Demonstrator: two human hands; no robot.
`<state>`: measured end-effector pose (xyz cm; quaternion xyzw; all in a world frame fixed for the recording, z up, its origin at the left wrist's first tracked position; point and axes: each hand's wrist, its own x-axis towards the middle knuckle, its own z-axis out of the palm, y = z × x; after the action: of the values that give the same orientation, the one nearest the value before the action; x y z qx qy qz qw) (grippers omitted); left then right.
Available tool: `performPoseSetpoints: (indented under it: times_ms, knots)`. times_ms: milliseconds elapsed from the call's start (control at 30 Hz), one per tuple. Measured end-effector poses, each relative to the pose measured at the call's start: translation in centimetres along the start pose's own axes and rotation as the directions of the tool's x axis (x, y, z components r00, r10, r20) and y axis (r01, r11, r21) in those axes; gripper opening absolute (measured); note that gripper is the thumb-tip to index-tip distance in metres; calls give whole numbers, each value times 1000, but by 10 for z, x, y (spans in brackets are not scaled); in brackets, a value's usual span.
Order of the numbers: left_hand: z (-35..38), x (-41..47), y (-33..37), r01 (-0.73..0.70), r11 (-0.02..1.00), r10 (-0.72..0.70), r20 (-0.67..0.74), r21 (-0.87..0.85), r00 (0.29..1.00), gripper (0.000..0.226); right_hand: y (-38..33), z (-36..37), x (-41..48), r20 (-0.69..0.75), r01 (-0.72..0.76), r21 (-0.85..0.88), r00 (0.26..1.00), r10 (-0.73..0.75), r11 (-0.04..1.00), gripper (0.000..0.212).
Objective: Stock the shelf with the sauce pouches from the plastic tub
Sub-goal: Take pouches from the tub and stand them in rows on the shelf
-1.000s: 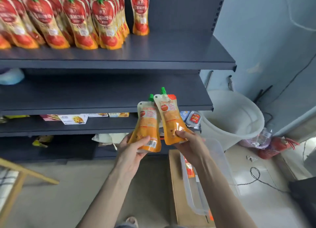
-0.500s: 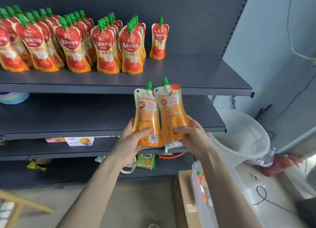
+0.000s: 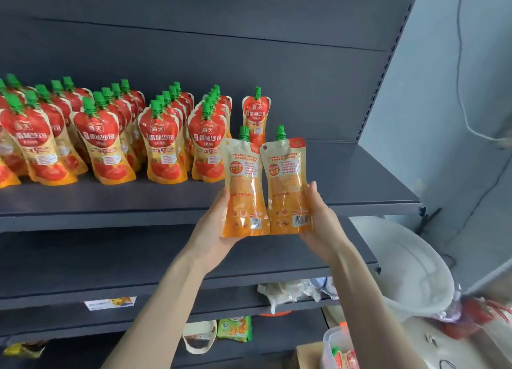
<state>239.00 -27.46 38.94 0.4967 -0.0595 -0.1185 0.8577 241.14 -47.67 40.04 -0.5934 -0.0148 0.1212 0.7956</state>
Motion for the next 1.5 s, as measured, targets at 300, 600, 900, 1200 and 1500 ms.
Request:
performPoseSetpoints:
  times_ms: [300, 600, 900, 1200, 1500]
  knots:
    - [8, 104, 19, -9, 998, 10, 27, -60, 1000, 35, -37, -32, 90, 33, 80, -43, 996, -78, 996, 50]
    - [3, 168, 15, 34, 995, -42, -89, -90, 995, 33, -44, -47, 145, 14, 7, -17, 1000, -7, 1000, 36]
    - [-10, 205, 16, 61, 998, -61, -49, 9, 997, 54, -37, -57, 174, -21, 1, -9, 1000, -2, 1000, 37]
    - [-7, 241, 12, -81, 936, 167, -228, 342, 959, 69, -37, -68, 205, -29, 87, -87, 996, -90, 992, 39]
    - [-13, 285, 12, -162, 807, 402, -328, 567, 855, 70, -36, -71, 239, -240, 219, -293, 925, -293, 931, 41]
